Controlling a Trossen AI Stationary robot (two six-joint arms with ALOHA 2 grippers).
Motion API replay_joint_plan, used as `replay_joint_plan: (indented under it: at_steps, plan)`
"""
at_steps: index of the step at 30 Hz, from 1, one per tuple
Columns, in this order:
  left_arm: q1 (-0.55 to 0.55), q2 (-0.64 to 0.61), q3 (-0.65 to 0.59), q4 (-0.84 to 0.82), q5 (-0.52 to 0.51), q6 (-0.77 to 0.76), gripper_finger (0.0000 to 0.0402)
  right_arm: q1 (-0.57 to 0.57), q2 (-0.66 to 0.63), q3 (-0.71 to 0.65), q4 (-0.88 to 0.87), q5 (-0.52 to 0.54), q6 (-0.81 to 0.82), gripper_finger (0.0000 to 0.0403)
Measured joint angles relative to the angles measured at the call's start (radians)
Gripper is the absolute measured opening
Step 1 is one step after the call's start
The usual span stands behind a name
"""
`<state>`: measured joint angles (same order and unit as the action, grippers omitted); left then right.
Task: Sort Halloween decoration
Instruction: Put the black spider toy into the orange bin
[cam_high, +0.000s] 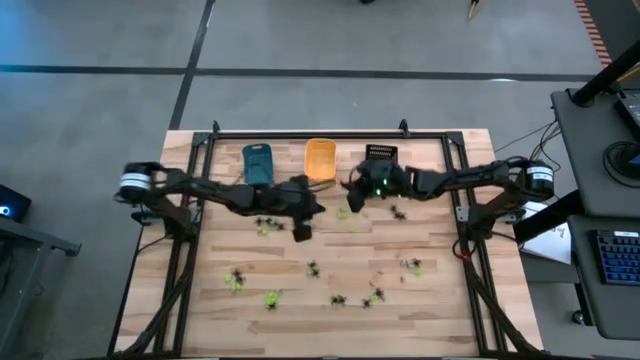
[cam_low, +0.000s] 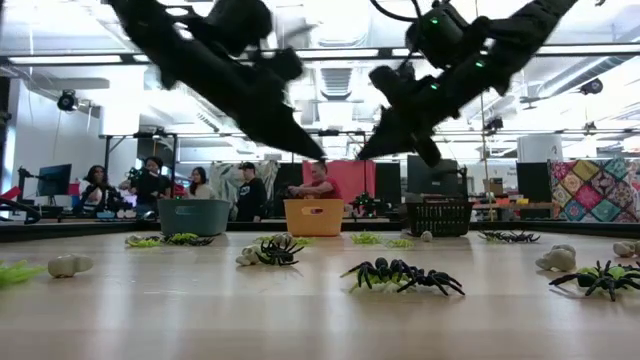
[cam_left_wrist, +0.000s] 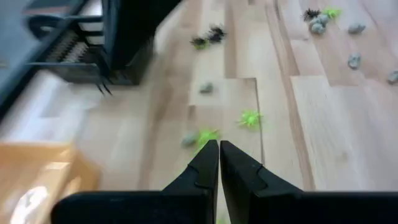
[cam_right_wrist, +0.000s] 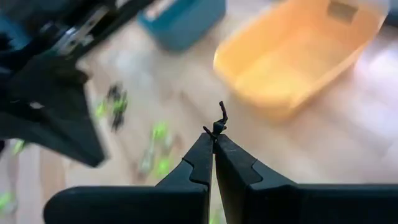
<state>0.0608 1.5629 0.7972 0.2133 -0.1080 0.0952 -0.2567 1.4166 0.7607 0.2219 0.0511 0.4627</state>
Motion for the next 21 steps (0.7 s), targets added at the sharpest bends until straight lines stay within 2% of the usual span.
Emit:
replay_joint_plan:
  at_steps: [5, 10, 17, 21]
  plan:
    - [0.0, -0.23, -0.16, 0.074, -0.047, -0.043, 0.0, -0.084, 0.056, 0.117, 0.0, -0.041, -0.104, 0.0008]
    - [0.0, -0.419, -0.3, 0.185, -0.077, -0.089, 0.0, -0.131, 0.194, 0.262, -0.009, -0.052, -0.181, 0.0008]
    - [0.0, -0.591, -0.418, 0.239, -0.106, -0.128, 0.0, -0.175, 0.392, 0.464, -0.136, -0.05, -0.24, 0.0008]
    - [0.0, -0.64, -0.452, 0.239, -0.119, -0.131, 0.0, -0.188, 0.476, 0.547, -0.197, -0.049, -0.246, 0.0009]
